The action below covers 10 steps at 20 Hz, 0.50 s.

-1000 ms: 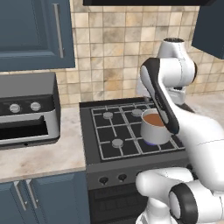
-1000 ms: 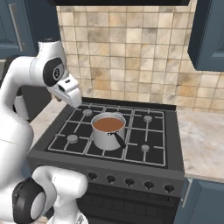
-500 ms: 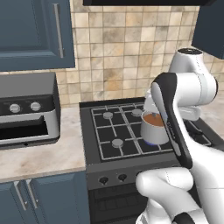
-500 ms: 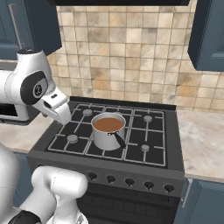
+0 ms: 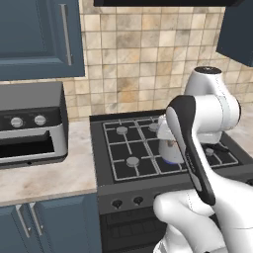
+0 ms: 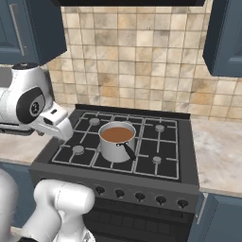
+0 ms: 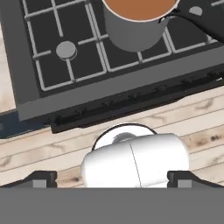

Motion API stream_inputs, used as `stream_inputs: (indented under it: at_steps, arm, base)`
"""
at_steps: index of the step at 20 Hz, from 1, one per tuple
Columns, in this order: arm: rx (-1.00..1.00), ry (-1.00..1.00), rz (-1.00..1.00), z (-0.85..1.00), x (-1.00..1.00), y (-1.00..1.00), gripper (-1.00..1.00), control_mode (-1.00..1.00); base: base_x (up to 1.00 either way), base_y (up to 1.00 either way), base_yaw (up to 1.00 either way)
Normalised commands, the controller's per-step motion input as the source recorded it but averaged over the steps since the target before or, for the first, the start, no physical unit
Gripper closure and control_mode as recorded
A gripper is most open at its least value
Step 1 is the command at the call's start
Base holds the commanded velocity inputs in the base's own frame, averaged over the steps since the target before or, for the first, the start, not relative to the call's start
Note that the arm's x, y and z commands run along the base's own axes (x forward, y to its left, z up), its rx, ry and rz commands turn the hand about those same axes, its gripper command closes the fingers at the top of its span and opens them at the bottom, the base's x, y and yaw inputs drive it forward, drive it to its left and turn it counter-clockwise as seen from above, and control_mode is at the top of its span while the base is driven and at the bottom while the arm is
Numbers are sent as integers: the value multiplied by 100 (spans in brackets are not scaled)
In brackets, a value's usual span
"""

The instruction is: Pick up the sugar cube(s) and place them in the saucepan with hot chocolate.

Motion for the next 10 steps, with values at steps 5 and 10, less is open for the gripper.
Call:
stream_inputs:
  at_steps: [5, 10]
  arm:
    - [-12, 1, 11, -60, 0, 41, -100, -100]
    - [-13, 8, 7, -43, 0, 53, -100, -100]
  base:
    - [0, 0, 0]
    - [0, 0, 0]
